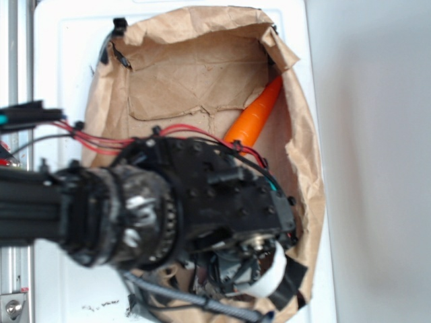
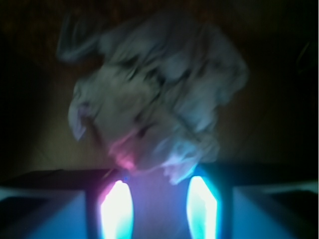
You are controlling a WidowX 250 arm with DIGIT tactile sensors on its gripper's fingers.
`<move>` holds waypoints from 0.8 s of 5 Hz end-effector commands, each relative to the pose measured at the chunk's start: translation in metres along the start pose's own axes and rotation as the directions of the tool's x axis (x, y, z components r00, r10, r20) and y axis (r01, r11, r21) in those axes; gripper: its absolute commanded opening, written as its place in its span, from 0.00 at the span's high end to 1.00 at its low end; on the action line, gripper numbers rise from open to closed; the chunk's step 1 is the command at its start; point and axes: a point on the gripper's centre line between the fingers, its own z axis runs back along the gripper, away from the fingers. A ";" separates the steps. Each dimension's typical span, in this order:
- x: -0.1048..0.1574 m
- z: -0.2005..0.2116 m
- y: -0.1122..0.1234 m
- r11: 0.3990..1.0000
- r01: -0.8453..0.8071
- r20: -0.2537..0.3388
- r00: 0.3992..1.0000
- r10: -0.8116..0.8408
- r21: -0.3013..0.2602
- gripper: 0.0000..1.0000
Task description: Grab the white paper.
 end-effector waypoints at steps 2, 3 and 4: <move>-0.002 0.055 0.013 0.993 -0.038 0.091 0.996 0.027 0.115 1.00; -0.004 0.057 0.015 0.993 -0.042 0.081 0.996 0.032 0.113 0.00; -0.004 0.058 0.013 0.992 -0.043 0.079 0.996 0.034 0.115 0.00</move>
